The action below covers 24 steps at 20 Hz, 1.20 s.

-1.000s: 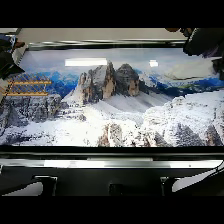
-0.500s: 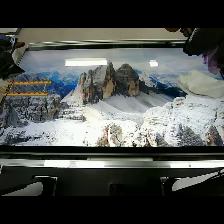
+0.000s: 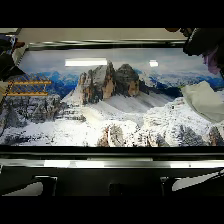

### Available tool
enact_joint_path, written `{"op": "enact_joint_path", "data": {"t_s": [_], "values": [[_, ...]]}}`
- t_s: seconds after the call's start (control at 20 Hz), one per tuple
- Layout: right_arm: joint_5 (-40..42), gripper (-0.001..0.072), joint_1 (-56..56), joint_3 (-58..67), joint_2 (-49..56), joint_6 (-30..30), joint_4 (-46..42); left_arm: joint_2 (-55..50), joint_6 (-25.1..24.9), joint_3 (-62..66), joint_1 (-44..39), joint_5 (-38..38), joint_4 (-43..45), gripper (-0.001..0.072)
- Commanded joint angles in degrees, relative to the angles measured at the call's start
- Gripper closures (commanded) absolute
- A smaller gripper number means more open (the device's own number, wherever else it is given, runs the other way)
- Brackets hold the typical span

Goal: Fold the clothes and pants, and hang the long-sleeved shirts on hangers.

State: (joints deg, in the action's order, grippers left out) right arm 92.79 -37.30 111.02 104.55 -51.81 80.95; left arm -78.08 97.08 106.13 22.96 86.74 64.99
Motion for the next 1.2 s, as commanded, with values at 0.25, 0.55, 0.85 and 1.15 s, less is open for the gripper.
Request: {"op": "enact_joint_path", "data": {"t_s": [0.25,0.55,0.85,1.15], "values": [[9.73,0.0679,0.0,-6.67,-0.09,-6.38,-8.13,-0.04,0.02,0.0,-0.31,0.48,0.02,0.0691],[10.86,0.0678,0.0,-16.41,-0.59,-8.66,-8.2,-0.04,0.02,0.0,-1.05,0.48,0.04,0.0691],[8.87,0.0678,0.0,-24.85,-3.63,-9.57,-13.53,-0.04,0.04,0.0,-1.27,0.48,0.04,0.0691],[7.26,0.0677,0.0,-32.5,-6.34,-10.56,-16.13,-0.04,0.04,0.0,-1.27,0.48,0.04,0.0691]]}}
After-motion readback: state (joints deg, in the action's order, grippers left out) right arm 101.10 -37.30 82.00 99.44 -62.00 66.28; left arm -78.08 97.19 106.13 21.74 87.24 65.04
